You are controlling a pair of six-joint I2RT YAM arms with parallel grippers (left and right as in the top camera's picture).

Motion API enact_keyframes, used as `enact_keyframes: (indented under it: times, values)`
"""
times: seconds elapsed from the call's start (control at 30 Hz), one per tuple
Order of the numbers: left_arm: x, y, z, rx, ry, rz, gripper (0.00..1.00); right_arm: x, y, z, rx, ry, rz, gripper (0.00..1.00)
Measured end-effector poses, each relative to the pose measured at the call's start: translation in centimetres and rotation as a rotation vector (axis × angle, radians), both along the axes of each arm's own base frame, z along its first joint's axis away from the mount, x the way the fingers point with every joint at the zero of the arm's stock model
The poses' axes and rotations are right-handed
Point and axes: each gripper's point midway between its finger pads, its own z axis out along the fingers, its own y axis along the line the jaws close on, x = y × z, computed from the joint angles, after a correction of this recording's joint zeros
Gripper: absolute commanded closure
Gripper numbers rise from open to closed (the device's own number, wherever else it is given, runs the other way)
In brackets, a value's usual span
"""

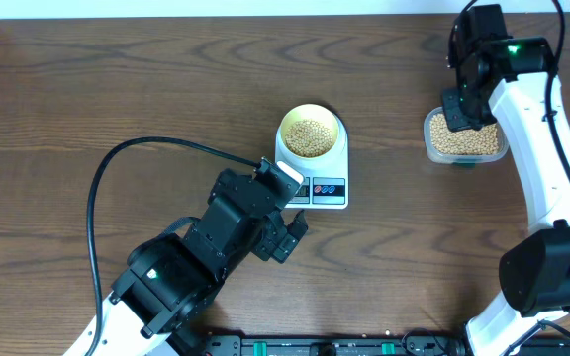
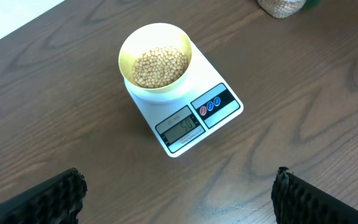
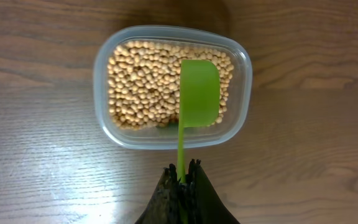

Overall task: Scoop item into bowl and weigh 50g on scale
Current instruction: 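Lower the green scoop into the tub with the right gripper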

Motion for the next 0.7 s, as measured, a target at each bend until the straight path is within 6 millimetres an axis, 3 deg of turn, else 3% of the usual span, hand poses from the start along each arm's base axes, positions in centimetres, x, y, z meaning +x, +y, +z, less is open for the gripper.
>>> enact_keyframes:
  times: [0.3, 0.7]
  values:
    - [0.0, 0.0, 0.0, 0.000, 0.000, 0.000, 0.02, 0.8, 0.4, -0.2, 0.013, -0.030, 0.007, 0.99]
    - [0.0, 0.0, 0.0, 0.001, 0.001, 0.000, 0.02, 0.8, -0.5, -6.5, 0.073, -0.027, -0.068, 0.99]
